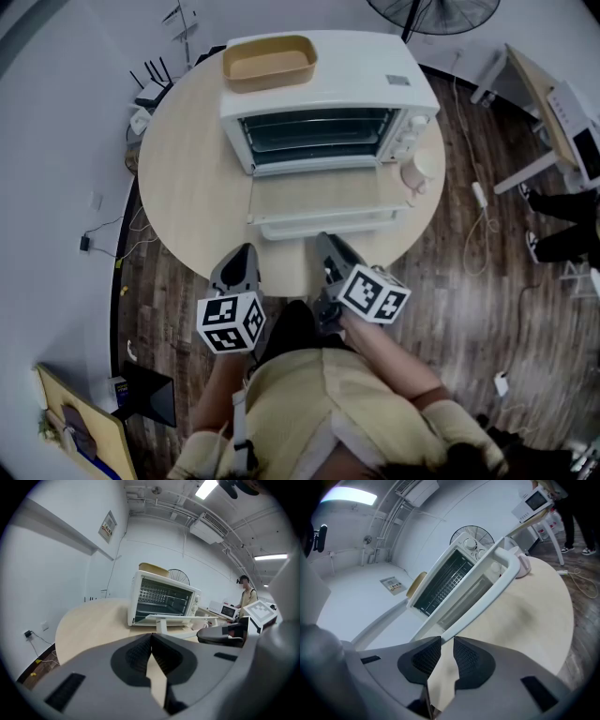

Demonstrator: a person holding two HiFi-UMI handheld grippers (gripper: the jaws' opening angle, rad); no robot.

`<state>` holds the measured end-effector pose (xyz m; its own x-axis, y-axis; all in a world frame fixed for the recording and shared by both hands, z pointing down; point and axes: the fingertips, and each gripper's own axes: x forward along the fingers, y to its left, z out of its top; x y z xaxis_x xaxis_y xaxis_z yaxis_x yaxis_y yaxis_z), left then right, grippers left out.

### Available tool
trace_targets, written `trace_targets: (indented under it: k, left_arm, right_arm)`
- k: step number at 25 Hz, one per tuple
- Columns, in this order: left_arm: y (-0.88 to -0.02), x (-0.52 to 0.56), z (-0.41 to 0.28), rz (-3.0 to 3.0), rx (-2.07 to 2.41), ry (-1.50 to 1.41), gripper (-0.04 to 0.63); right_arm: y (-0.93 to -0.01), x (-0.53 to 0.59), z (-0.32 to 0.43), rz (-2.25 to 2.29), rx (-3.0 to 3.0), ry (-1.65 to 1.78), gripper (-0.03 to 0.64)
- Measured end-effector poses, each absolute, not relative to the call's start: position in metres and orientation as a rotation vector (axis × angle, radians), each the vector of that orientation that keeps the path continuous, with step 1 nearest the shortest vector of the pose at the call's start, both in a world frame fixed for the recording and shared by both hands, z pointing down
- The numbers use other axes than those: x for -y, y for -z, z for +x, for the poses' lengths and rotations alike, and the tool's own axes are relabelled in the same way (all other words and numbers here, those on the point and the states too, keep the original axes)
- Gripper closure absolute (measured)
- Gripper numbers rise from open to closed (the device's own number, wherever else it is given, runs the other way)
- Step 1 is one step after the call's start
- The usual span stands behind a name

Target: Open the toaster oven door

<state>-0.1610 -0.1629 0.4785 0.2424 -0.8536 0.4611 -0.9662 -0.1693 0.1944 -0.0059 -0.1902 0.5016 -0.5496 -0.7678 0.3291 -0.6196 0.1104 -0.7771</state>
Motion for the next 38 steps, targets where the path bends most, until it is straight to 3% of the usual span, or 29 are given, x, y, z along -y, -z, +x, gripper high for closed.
trace_targets:
  k: [38]
  left_arm:
    - [-0.503,0.151,-0.159,2.046,1.622,-0.388,0.592]
  right_arm:
    - [-0.6,0.166,-0.004,-1.563,-2.177,1.667,0.55]
